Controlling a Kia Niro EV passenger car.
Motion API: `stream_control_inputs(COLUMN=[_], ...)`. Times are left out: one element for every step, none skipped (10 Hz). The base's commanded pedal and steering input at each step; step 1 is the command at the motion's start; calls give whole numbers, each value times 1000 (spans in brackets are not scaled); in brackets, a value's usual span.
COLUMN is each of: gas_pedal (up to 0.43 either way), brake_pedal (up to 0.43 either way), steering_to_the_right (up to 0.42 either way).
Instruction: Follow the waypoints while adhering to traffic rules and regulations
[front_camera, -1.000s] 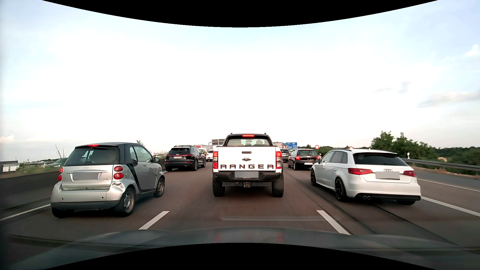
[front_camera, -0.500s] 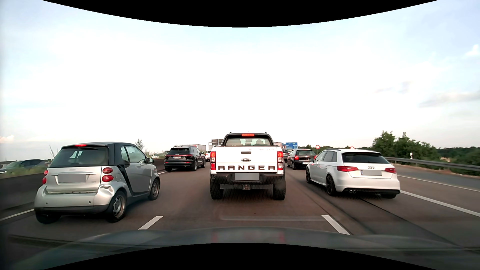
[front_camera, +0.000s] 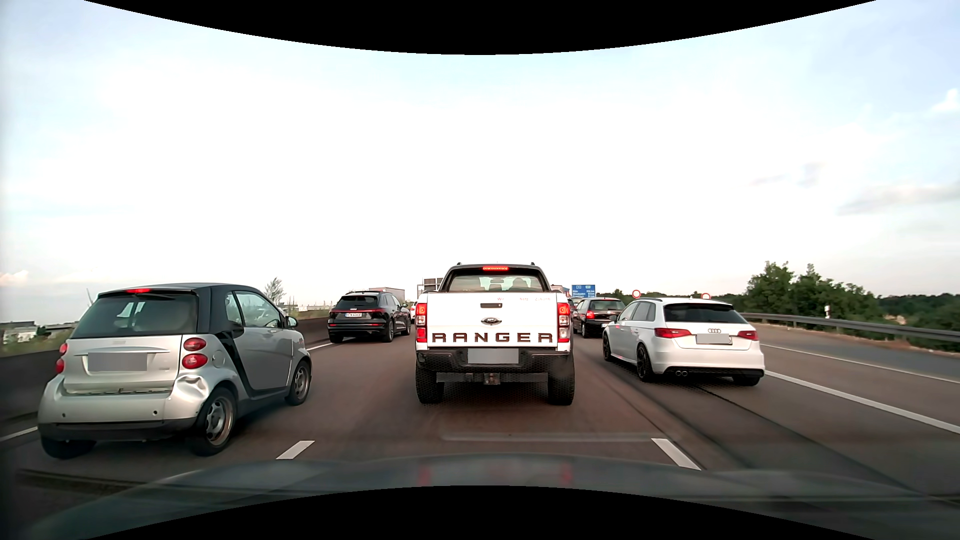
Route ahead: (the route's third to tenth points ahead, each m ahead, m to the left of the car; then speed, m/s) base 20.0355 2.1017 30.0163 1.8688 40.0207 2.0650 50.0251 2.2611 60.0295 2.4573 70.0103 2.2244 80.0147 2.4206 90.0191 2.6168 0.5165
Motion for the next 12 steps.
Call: stream_control_inputs(gas_pedal=[0,0,0,0,0,0,0,0,0,0,0,0], brake_pedal=[110,116,116,116,116,116,116,122,122,122,128,122], steering_to_the_right=[-7,-6,-7,-7,-6,-7,-7,-7,-7,-7,-7,-6])
